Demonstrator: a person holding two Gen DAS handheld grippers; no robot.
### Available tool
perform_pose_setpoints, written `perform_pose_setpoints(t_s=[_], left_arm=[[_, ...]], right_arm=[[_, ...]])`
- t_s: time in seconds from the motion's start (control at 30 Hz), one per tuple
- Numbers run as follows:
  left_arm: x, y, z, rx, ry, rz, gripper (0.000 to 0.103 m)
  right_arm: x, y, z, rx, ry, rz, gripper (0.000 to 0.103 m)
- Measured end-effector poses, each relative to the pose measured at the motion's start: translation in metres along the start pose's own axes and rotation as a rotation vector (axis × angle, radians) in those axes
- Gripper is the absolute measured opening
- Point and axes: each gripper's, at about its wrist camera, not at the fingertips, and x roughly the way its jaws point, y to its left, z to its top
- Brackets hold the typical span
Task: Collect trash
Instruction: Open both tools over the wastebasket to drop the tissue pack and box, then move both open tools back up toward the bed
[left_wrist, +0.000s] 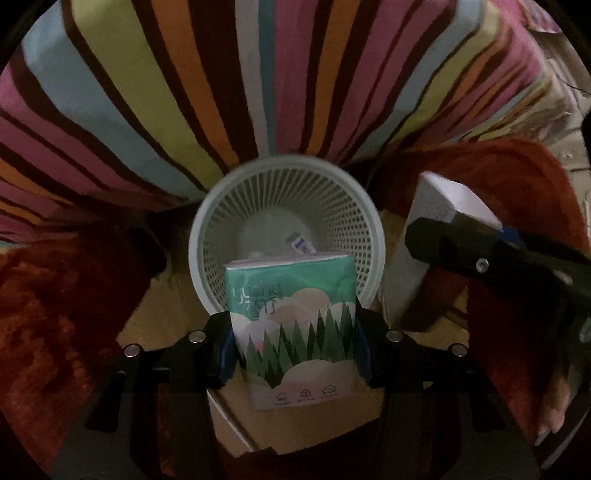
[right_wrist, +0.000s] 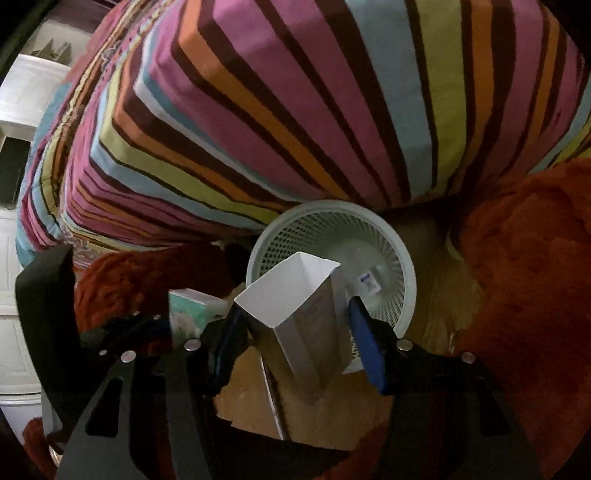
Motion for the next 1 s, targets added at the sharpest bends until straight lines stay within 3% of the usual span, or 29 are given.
perform_pose_setpoints(t_s=[0.13,0.17,0.27,0.37,1.0], left_arm=[[0.018,-0.004,0.007,-0.033,0.055,-0.028,0.054],[0.021,-0.002,0.006,-0.039,0.068,-0.015,0.066],[0.022,-0.002,0.007,-0.053,0.068,0.001,0.077],[0.02,-0.001,0.007,-0.066,0.057,-0.001,0.079],[-0.007,-0.002,0.003,-0.059,-0.056,0.024,0.083]], right_arm=[[0.012,0.002,0.005,0.011,0.03,-0.004,0.053],[0.014,0.002,0.006,0.013,0.035,-0.002,0.053],[0.018,0.0,0.008,0.032,0.046,-0.02,0.055],[0.019,-0.004,0.01,0.061,0.044,-0.022,0.062],[0.014,0.004,0.009,0.047,0.008,-0.05,0.063]])
